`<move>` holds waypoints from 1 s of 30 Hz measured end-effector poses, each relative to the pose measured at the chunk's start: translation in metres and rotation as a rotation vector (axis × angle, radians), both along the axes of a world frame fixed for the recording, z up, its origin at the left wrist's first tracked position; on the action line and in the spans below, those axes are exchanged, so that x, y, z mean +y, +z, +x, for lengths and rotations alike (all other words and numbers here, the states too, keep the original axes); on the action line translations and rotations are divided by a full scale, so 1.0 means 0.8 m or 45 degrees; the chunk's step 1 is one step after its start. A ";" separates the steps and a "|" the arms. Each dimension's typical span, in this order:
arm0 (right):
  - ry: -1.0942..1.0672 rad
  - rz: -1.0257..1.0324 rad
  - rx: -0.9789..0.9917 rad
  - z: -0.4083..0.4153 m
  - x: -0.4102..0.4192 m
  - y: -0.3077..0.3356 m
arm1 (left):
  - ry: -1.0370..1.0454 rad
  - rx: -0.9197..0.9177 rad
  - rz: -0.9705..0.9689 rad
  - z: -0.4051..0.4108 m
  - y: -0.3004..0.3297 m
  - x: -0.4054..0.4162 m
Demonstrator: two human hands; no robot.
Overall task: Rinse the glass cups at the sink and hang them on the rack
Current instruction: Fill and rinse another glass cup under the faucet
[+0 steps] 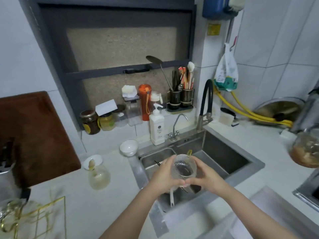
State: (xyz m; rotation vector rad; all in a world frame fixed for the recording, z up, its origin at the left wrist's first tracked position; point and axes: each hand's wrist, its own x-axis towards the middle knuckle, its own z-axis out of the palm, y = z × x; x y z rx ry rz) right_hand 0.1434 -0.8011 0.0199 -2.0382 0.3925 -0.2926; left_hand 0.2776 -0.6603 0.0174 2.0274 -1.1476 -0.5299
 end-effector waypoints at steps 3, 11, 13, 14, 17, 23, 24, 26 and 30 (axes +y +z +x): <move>-0.020 -0.006 0.004 -0.036 -0.049 -0.001 | -0.023 -0.003 -0.051 -0.035 0.005 -0.046; -0.010 0.114 0.001 -0.106 -0.178 -0.015 | -0.012 0.166 -0.117 -0.103 -0.006 -0.159; 0.005 0.169 0.021 -0.111 -0.204 -0.024 | 0.029 0.204 -0.123 -0.112 -0.014 -0.181; 0.013 0.200 0.024 -0.111 -0.214 -0.026 | 0.028 0.237 -0.118 -0.114 -0.018 -0.191; 0.046 0.269 0.035 -0.098 -0.239 -0.026 | 0.087 0.225 -0.067 -0.108 -0.021 -0.215; 0.063 0.379 0.045 -0.049 -0.283 -0.031 | 0.075 0.374 -0.084 -0.062 -0.015 -0.258; 0.062 0.400 0.046 -0.039 -0.292 -0.034 | 0.055 0.385 -0.088 -0.053 -0.013 -0.266; 0.047 0.439 0.056 -0.022 -0.307 -0.035 | 0.041 0.409 -0.087 -0.034 -0.016 -0.283; -0.009 0.478 0.116 0.006 -0.338 -0.038 | 0.017 0.394 -0.067 -0.001 -0.026 -0.323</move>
